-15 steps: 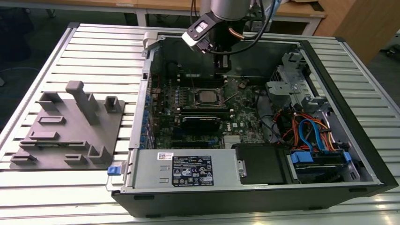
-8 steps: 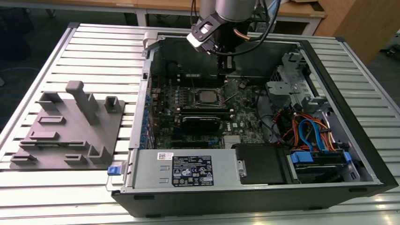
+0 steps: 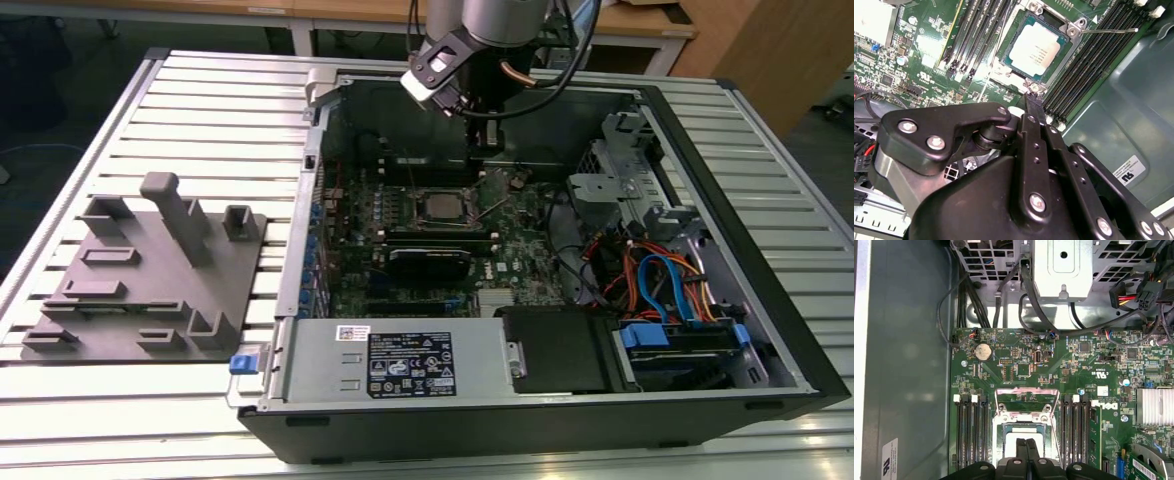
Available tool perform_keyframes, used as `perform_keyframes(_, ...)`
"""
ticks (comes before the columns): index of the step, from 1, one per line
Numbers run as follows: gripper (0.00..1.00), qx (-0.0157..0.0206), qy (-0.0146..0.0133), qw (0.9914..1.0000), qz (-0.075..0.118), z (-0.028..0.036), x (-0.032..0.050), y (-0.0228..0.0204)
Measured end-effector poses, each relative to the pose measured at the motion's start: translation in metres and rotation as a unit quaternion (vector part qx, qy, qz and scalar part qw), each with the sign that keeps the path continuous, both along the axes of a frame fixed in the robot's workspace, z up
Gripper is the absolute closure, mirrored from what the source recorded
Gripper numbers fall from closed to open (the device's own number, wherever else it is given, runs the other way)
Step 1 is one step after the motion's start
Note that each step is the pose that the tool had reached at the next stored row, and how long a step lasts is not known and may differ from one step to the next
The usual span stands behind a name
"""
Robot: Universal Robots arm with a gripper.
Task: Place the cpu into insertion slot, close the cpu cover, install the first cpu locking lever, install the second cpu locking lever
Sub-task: 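Close the cpu cover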
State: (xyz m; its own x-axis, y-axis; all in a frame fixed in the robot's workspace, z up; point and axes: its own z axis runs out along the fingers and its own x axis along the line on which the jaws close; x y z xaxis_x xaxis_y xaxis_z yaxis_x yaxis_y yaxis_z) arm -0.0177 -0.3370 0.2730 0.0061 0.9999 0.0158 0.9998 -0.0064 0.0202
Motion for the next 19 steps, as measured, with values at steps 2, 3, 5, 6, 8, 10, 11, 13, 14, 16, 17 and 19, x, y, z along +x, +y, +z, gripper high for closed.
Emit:
perform_keyframes(2,0.90,0.0000,0.0000,1.00000,0.000,0.0000,0.0000,0.0000)
perform_keyframes(3,0.90,0.0000,0.0000,1.00000,0.000,0.0000,0.0000,0.0000)
perform_keyframes(5,0.90,0.0000,0.0000,1.00000,0.000,-0.0001,0.0001,0.0000)
perform_keyframes(6,0.90,0.0000,0.0000,1.00000,0.000,-0.0002,0.0004,0.0000)
perform_keyframes(8,0.90,0.0000,0.0000,1.00000,0.000,-0.0009,0.0023,0.0000)
perform_keyframes(10,0.90,0.0000,0.0000,1.00000,0.000,-0.0017,0.0053,0.0000)
perform_keyframes(11,0.90,0.0000,0.0000,1.00000,0.000,-0.0021,0.0069,0.0000)
perform_keyframes(13,0.90,0.0000,0.0000,1.00000,0.000,-0.0029,0.0102,0.0000)
perform_keyframes(14,0.90,0.0000,0.0000,1.00000,0.000,-0.0033,0.0118,0.0000)
perform_keyframes(16,0.90,0.0000,0.0000,1.00000,0.000,-0.0042,0.0148,0.0000)
perform_keyframes(17,0.90,0.0000,0.0000,1.00000,0.000,-0.0045,0.0165,0.0000)
perform_keyframes(19,0.90,-0.0001,0.0000,1.00000,0.000,-0.0049,0.0207,0.0000)
